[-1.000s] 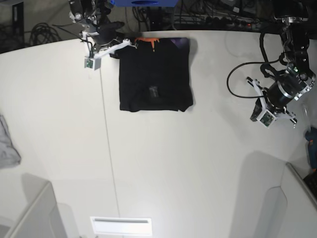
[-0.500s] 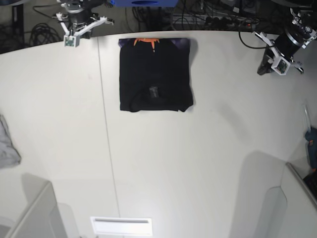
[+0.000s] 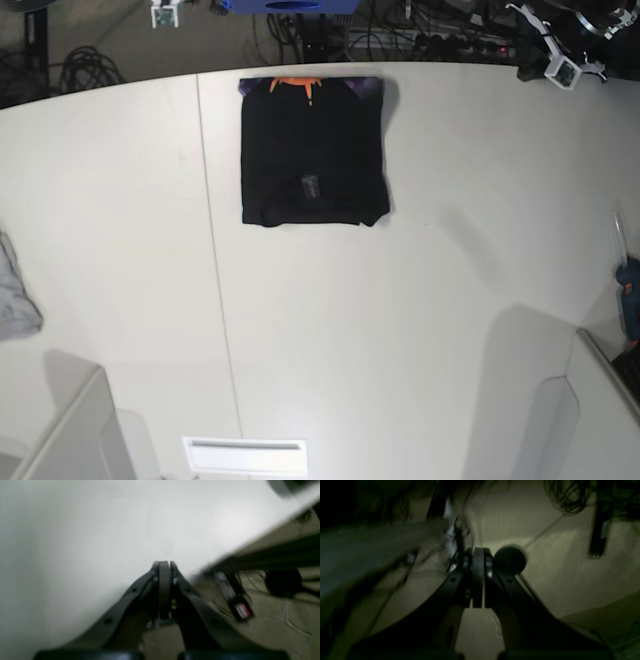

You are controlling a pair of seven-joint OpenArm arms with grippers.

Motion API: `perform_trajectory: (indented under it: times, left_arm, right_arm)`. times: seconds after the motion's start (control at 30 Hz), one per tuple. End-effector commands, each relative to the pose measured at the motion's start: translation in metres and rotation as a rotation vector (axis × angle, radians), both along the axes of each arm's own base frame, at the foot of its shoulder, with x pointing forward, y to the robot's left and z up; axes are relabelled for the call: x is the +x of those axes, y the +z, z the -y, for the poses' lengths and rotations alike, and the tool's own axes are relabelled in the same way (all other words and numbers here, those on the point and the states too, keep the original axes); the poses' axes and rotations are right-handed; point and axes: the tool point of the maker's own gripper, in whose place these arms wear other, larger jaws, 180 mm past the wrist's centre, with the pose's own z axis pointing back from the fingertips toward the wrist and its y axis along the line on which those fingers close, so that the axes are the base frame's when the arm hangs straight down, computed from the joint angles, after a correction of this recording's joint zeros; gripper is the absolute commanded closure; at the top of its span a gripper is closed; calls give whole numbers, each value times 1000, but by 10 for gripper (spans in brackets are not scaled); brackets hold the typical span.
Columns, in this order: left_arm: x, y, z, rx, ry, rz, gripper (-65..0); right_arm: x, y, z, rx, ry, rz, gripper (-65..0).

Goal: Fold the T-shirt properly

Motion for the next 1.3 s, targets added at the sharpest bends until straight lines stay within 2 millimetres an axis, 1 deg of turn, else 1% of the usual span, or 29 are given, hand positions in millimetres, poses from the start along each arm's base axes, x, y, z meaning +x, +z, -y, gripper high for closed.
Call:
perform_trajectory:
  times: [0.0, 0.1, 0.17, 0.33, 0.4, 0.5, 0.57, 0.63, 0.7, 0.8, 0.83, 0.9, 1.0, 1.03, 1.1, 1.17, 1.27]
  left_arm:
    - [-6, 3, 3, -16, -11, -6, 0]
    - [-29, -4, 0, -18, 5, -68, 0]
    - [-48, -16, -4, -27, 57, -117, 0]
    - [-103, -50, -17, -48, 226, -251, 0]
    - [-119, -60, -19, -69, 284, -269, 0]
    - [-129, -75, -4, -136, 321, -270, 0]
    - [-145, -92, 7, -156, 309, -314, 0]
    - [-166, -112, 23, -154, 241, -384, 0]
    - [-187, -132, 45, -173, 202, -444, 0]
    - [-201, -153, 63, -207, 222, -482, 0]
    - [-203, -160, 67, -216, 237, -490, 0]
    - [-208, -172, 78, -237, 265, -516, 0]
    - [-210, -187, 88, -253, 279, -543, 0]
    - [-211, -191, 90, -258, 278, -552, 0]
    - [-209, -201, 94, -265, 271, -566, 0]
    - [-208, -209, 100, -276, 256, -586, 0]
    - [-206, -221, 110, -298, 235, -634, 0]
  right_arm:
    - [-9, 4, -9, 22, 35, -13, 0]
    - [-35, 2, -27, 72, 116, -110, 0]
    - [-46, -3, -38, 95, 147, -162, 0]
    - [-70, -27, -45, 91, 208, -254, 0]
    - [-75, -40, -42, 74, 254, -278, 0]
    - [-82, -57, -36, 53, 356, -308, 0]
    - [-84, -66, -30, 35, 417, -321, 0]
    - [-84, -74, -24, 14, 460, -330, 0]
    - [-80, -85, -6, -31, 502, -334, 0]
    - [-73, -97, 16, -88, 516, -345, 0]
    - [-69, -101, 21, -103, 520, -344, 0]
    - [-67, -108, 26, -122, 540, -353, 0]
    - [-74, -118, 23, -129, 587, -375, 0]
    - [-77, -122, 15, -116, 600, -369, 0]
    - [-85, -131, 5, -105, 607, -363, 0]
    - [-91, -143, 2, -109, 596, -363, 0]
    - [-107, -161, 0, -126, 589, -377, 0]
